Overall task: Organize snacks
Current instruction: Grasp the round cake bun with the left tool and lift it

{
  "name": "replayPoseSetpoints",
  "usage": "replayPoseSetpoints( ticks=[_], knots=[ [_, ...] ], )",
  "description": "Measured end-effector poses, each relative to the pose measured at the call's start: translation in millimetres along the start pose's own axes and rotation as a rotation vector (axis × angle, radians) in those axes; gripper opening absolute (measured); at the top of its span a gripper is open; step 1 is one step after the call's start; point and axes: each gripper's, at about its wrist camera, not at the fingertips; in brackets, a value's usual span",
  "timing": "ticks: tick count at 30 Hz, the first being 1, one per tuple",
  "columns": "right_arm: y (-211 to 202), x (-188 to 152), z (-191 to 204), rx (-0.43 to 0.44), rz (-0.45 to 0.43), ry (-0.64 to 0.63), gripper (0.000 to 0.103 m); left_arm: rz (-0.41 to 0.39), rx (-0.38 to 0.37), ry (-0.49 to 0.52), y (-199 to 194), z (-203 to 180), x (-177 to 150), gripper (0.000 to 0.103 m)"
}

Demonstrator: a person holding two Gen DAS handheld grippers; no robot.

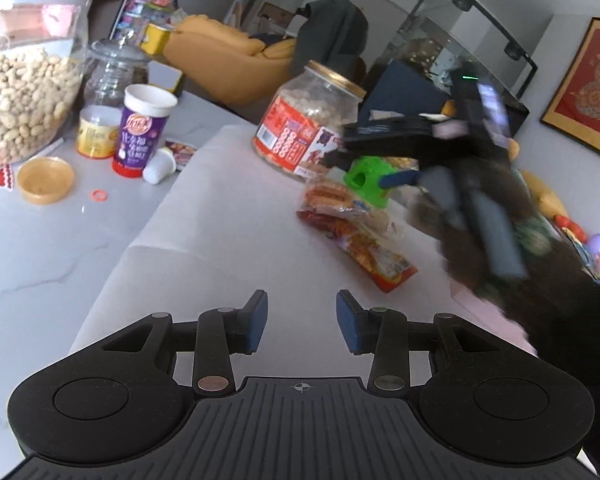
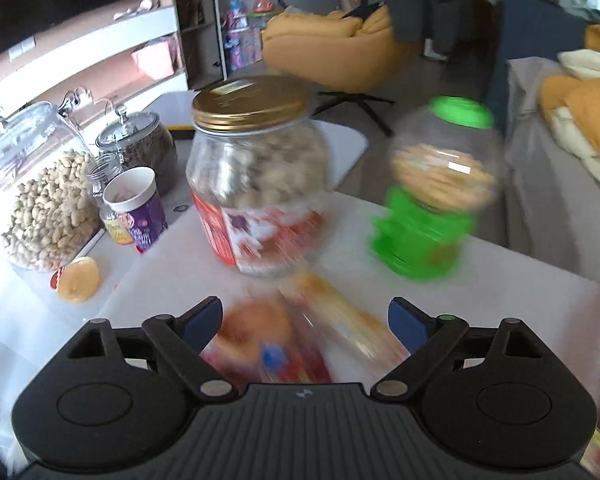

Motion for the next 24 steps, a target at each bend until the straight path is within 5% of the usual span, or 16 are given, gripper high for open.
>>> replayPoseSetpoints(
  ticks=[6,9,18,21,24],
  knots=[
    [69,9,-8,0.000,0.144,0.068,0.083,0.003,-0.023,-0.048,3,13,-3,0.043],
    [49,-7,-12,0.061,0.149,0.088,0.061,0.009,-0.041,-0.074,10,13,-5,0.043],
    [-28,-83,4,0.210,0.238,0.025,0.059,0.058,-0.062,0.015,13,-21,-19,0.043],
    [-46,-92,-7,0.158,0.222,0.022,0.060,0.060,-0.082,0.043,6,-35,-20,0.043],
    [-60,-98,-20,0.010,0.204,-0.010,0.065,0.084,-0.082,0.089,2,-53,-23,0.043]
  ],
)
Point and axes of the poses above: each gripper's, at about its wrist camera, not at the fingertips, and y roughly the way its jaws point, z to its left, x to its top, and after that the axes turned 2 degrees about -x, right-handed
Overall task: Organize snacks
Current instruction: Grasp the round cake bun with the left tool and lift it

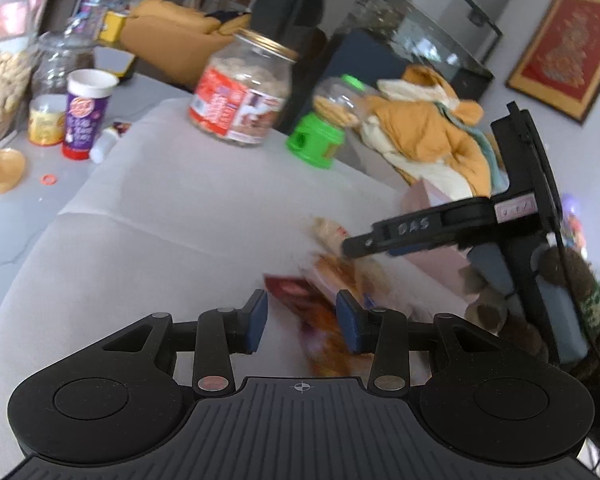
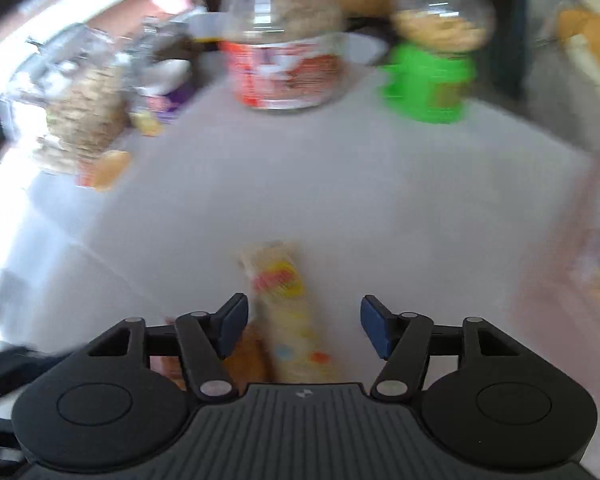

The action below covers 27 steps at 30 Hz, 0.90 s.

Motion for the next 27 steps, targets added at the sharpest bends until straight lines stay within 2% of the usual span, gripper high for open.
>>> replayPoseSetpoints(
  ticks=[1,4,6,10,15,21,24,27],
  knots=[
    [-6,-4,-8,-0.036,-0.008,0.010,0.067,0.009,0.003,0.017,0,-7,-1,0.043],
    [-30,-22,-38,-0.072,-0.032,0.053,0.069,0.041,-0.004,0.062,6,-28,-7,0.043],
    [-42,-44,-50,-0.061,-0.042,0.050,0.079,0.054,-0.012,0.090,12,-42,-11,0.043],
    [-41,-89,-51,-0.053,-0.015,0.034,0.080,0.025,-0.011,0.152,20,-67,-11,0.043],
    [-52,-131,-59,-0.092,-0.113,0.033,0.080,-0.023,0.121,0.174,34,-72,4,0.042],
    [-65,-167,-92,-0.140,-0.207,0.143,0.084,0.040,0.205,0.208,75,-83,16,0.044],
    [-68,-185,-94,-0.167,-0.263,0.141,0.093,0.056,0.268,0.295,98,-97,14,0.046],
    [-73,-194,-104,-0.154,-0.294,0.189,0.094,0.072,0.299,0.371,112,-108,11,0.049]
  ],
)
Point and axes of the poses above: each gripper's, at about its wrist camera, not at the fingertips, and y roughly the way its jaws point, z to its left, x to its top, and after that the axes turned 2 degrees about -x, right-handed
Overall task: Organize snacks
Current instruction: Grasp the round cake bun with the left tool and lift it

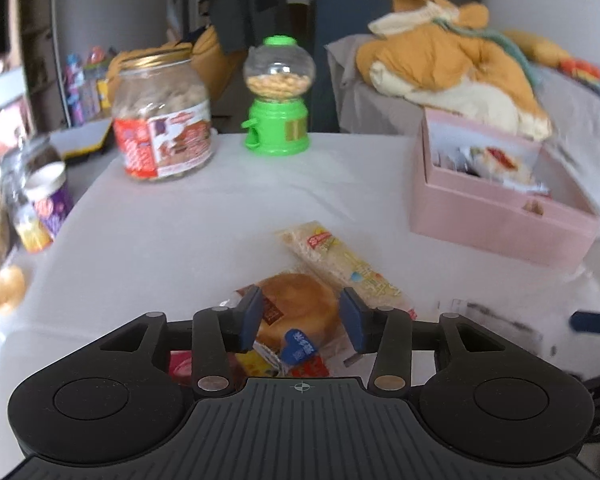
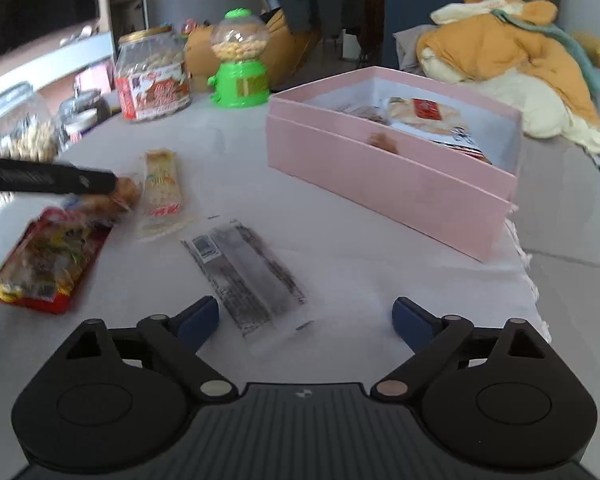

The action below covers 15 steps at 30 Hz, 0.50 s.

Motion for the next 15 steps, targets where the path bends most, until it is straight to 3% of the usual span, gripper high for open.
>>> replayPoseSetpoints(
  ticks=[5,12,15],
  knots=[
    [1,1,-14,0.035,-0.010,0.089,0.095,0.003,0.026,0.071,3,-2,-1,0.053],
    [3,1,-7,0.011,-0.007,0.065,0.095,0.027,0.062,0.008,-6,25,-11,0.055],
    [4,1,-8,0.013,-0.008,0.069,0.096,0.051,-0.010,-0.022,-6,28,-16,0.052]
  ],
)
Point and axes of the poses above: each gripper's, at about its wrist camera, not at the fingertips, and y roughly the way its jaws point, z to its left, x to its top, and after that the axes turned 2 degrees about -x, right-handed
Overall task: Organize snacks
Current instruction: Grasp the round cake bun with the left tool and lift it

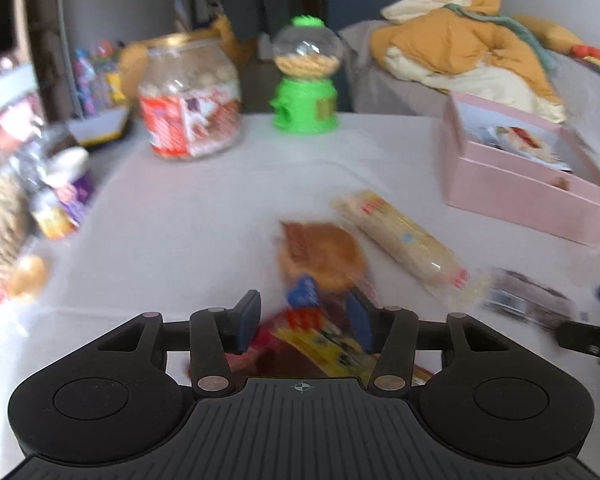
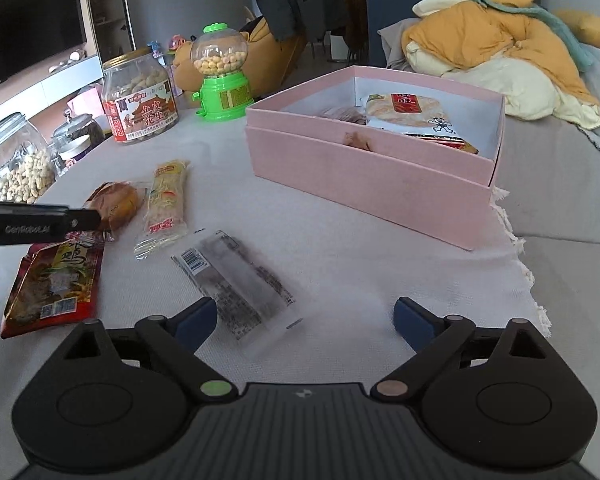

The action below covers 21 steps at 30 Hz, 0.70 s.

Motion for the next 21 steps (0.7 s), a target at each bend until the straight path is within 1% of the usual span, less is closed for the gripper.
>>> replayPoseSetpoints(
  ticks=[1,2,4,6,7,8,9,11,13,15,17,19,21],
  knots=[
    [0,0,0,0.000,0.000,0.001,0.096,0.002,-0.032,0.011,0,-4,-3,0.052],
    [0,0,0,0.000,0.000,0.000,0.096,-0.003,-0.045,0.039,-1,-10,-6,0.051],
    [0,0,0,-0.001,0.001,-0.002,0.096,-0.019,-0.078,0.100,-2,-23,-10,0.051],
    [0,0,1,-0.002,0.001,-0.004,0.097,-0.029,-0.126,0.117,-1,-29,-13,0.051],
    [1,0,1,-0.002,0.002,-0.004,0.097,-0.033,-0.147,0.106,-2,-29,-13,0.051],
    [1,-1,1,-0.002,0.002,-0.005,0.097,-0.037,-0.153,0.094,-3,-27,-14,0.049],
    [1,-1,1,-0.003,0.001,-0.004,0.097,-0.039,-0.151,0.081,-3,-25,-14,0.041],
    [1,-1,1,-0.003,0.001,-0.004,0.097,-0.046,-0.123,0.050,-5,-16,-13,0.034],
    [1,-1,2,-0.003,0.001,-0.004,0.097,-0.055,-0.075,0.014,-8,-4,-13,0.034],
    [1,-1,2,-0.003,0.002,-0.006,0.098,-0.052,-0.044,-0.015,-10,5,-12,0.033],
    [1,-1,1,-0.003,0.002,-0.008,0.098,-0.063,-0.063,-0.052,-17,13,-10,0.033],
    [1,-1,1,-0.003,0.002,-0.008,0.098,-0.108,-0.105,-0.120,-33,24,-9,0.033],
    [1,-1,2,-0.003,0.002,-0.008,0.098,-0.142,-0.119,-0.183,-44,35,-5,0.033]
  ],
)
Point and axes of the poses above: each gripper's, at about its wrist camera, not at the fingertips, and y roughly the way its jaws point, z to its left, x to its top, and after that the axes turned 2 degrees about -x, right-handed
